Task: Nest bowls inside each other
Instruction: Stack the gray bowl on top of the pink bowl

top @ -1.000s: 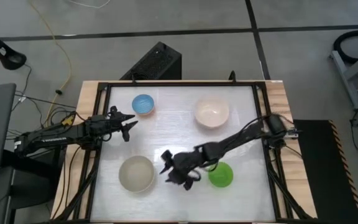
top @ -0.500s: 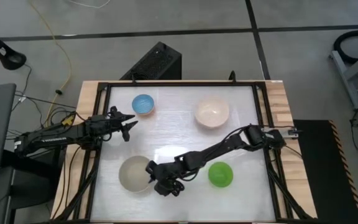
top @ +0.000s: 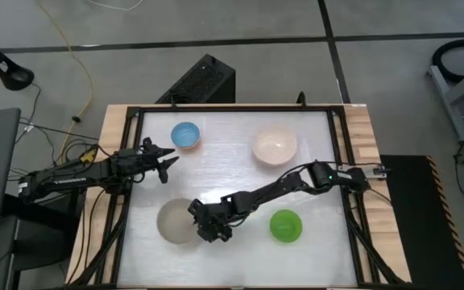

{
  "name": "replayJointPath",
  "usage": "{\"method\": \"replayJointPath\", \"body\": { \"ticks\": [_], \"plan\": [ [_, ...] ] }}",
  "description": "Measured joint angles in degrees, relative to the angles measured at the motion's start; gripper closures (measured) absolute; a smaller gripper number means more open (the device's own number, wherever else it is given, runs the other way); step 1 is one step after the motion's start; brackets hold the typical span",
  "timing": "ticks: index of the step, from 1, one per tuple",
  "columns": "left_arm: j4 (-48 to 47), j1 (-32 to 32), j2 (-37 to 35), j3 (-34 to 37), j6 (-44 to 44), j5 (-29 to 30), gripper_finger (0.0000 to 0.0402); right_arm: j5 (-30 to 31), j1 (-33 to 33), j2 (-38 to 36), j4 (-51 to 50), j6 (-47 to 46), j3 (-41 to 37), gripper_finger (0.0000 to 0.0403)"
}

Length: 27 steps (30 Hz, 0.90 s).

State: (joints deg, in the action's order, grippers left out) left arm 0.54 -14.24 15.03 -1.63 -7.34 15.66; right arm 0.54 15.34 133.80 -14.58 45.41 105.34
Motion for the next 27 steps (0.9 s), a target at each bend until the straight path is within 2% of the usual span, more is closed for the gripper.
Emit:
{"method": "replayJointPath", "body": {
  "ticks": [3, 5, 10, 11, 16, 22, 27],
  "plan": [
    [0.00, 0.00, -0.02, 0.00, 0.01, 0.01, 0.0244, 0.15, 0.06, -0.51, 2.16, 0.99, 0.17, 0.0212],
    [-0.02, 0.00, -0.02, 0.00, 0.02, -0.01, 0.0244, 0.87, 0.08, -1.11, 2.06, 1.46, 0.17, 0.0241],
    [-0.02, 0.00, -0.02, 0.00, 0.03, 0.00, 0.0244, 0.95, -0.21, -1.73, -0.78, 1.26, 0.13, 0.0369],
    [-0.02, 0.00, -0.02, 0.00, 0.03, 0.00, 0.0244, 0.20, -0.46, -2.10, -2.51, 0.57, 0.13, 0.0383],
    [-0.04, 0.00, -0.02, 0.00, 0.03, -0.06, 0.0244, -7.08, -2.12, -6.01, -10.93, -8.13, 0.11, 0.0393],
    [-0.04, 0.00, -0.04, 0.00, 0.05, -0.04, 0.0244, -3.83, -3.75, -13.96, -24.36, -14.58, -1.51, 0.0396],
    [-0.04, 0.00, -0.02, 0.00, 0.05, -0.04, 0.0244, -3.39, -6.14, -27.10, -24.31, -18.56, -12.93, 0.0396]
  ]
}}
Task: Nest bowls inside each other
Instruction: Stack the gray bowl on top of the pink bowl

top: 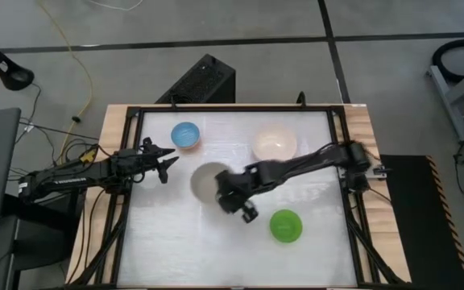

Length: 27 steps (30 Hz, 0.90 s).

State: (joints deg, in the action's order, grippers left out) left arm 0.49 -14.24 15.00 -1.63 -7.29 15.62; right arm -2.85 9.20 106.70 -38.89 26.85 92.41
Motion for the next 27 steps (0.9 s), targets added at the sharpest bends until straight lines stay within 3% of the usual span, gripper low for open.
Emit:
{"method": "replayJointPath", "body": {
  "ticks": [6, 12, 17, 27],
  "plan": [
    [0.00, 0.00, 0.00, 0.00, 0.00, 0.02, 0.0244, 10.17, -4.62, -20.49, 7.05, -8.68, -20.28, 0.0396],
    [0.09, 0.00, 0.00, 0.00, 0.00, 0.67, 0.0244, 18.17, -8.30, -34.43, 5.81, -16.08, -28.19, 0.0396],
    [0.20, 0.00, 0.00, 0.00, 0.00, 2.45, 0.0244, 19.94, -12.30, -35.85, 3.04, -18.95, -31.68, 0.0396],
    [0.24, 0.00, 0.00, 0.00, -0.35, 2.71, 0.0244, 18.79, -16.09, -26.90, 4.32, -19.21, -34.85, 0.0396]
  ]
}}
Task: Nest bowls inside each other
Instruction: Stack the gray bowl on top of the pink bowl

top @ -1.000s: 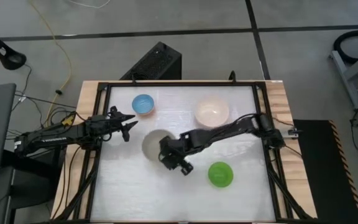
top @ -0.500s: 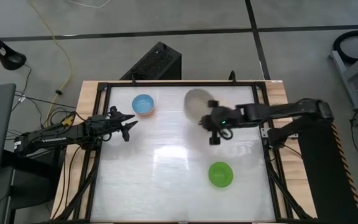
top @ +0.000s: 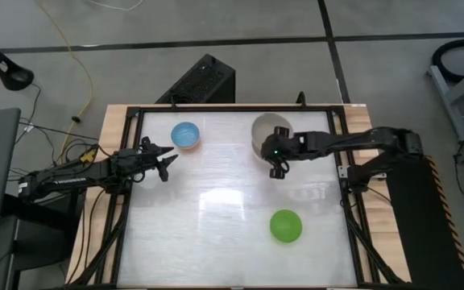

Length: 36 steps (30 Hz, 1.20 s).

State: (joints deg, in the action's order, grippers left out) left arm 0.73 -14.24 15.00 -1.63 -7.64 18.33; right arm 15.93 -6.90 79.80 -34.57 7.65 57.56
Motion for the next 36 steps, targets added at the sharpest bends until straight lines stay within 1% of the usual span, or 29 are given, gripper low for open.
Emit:
{"method": "replayJointPath", "body": {
  "ticks": [7, 17, 22, 25, 31, 36],
  "plan": [
    [0.00, 0.00, 0.00, 0.00, -0.07, 0.02, 0.0244, -1.02, 0.04, 4.05, -1.62, -2.06, -0.04, 0.0396],
    [0.00, 0.00, 0.00, 0.00, -0.11, 0.05, 0.0244, -1.34, -0.02, 2.22, -3.10, -4.64, -0.04, 0.0396],
    [0.00, 0.00, 0.00, 0.00, -0.11, 0.04, 0.0244, -4.27, -0.40, 2.22, -1.67, -4.59, -0.82, 0.0396],
    [0.00, 0.00, 0.00, 0.00, -0.13, 0.04, 0.0244, -4.08, -0.61, 2.27, -1.95, -4.64, -1.75, 0.0395],
    [0.00, 0.00, 0.00, 0.00, -0.57, 0.04, 0.0244, -3.97, -0.93, 2.27, -1.25, -4.21, -3.08, 0.0343],
    [0.00, 0.00, 0.00, 0.00, -0.57, 0.04, 0.0244, -3.84, -1.14, 2.27, -0.86, -4.20, -3.43, 0.0319]
  ]
}}
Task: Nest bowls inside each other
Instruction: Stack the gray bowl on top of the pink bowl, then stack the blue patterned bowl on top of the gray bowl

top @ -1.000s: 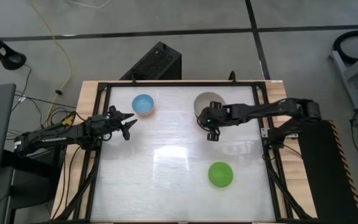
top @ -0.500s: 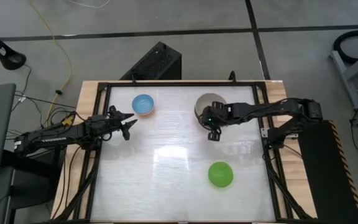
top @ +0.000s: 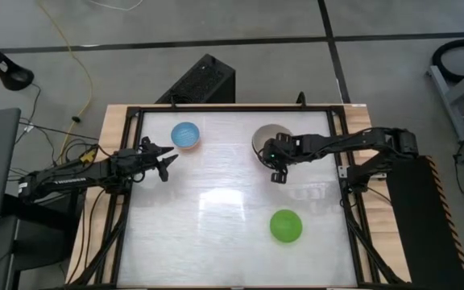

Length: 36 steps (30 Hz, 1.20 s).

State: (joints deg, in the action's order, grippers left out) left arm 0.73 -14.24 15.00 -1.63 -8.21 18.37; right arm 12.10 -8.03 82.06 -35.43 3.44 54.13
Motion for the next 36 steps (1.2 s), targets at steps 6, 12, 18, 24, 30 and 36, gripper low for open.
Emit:
{"method": "replayJointPath", "body": {
  "ticks": [6, 12, 18, 24, 30, 36],
  "plan": [
    [0.00, 0.00, 0.00, 0.00, 0.01, 0.00, 0.0244, 1.85, 0.02, 0.00, -0.04, 0.03, 0.00, 0.0300],
    [0.00, 0.00, 0.00, 0.00, 0.00, 0.00, 0.0244, 1.63, 0.00, 0.00, -3.96, -0.38, 3.15, 0.0259],
    [0.00, 0.00, 0.00, 0.00, 0.02, 0.00, 0.0244, 0.00, 0.07, 0.00, -7.52, -0.39, 6.90, 0.0203],
    [0.01, 0.00, 0.00, 0.00, 0.02, 0.00, 0.0244, 0.02, -0.39, 0.00, -13.18, -0.38, 10.76, 0.0176],
    [0.01, 0.00, 0.00, 0.00, 0.02, 0.00, 0.0244, -0.06, 0.71, -0.02, -5.19, 0.92, 13.31, 0.0176],
    [0.02, 0.00, 0.00, 0.00, 0.02, 0.02, 0.0244, -7.62, 2.20, 4.97, 17.28, 5.09, 13.05, 0.0177]
  ]
}}
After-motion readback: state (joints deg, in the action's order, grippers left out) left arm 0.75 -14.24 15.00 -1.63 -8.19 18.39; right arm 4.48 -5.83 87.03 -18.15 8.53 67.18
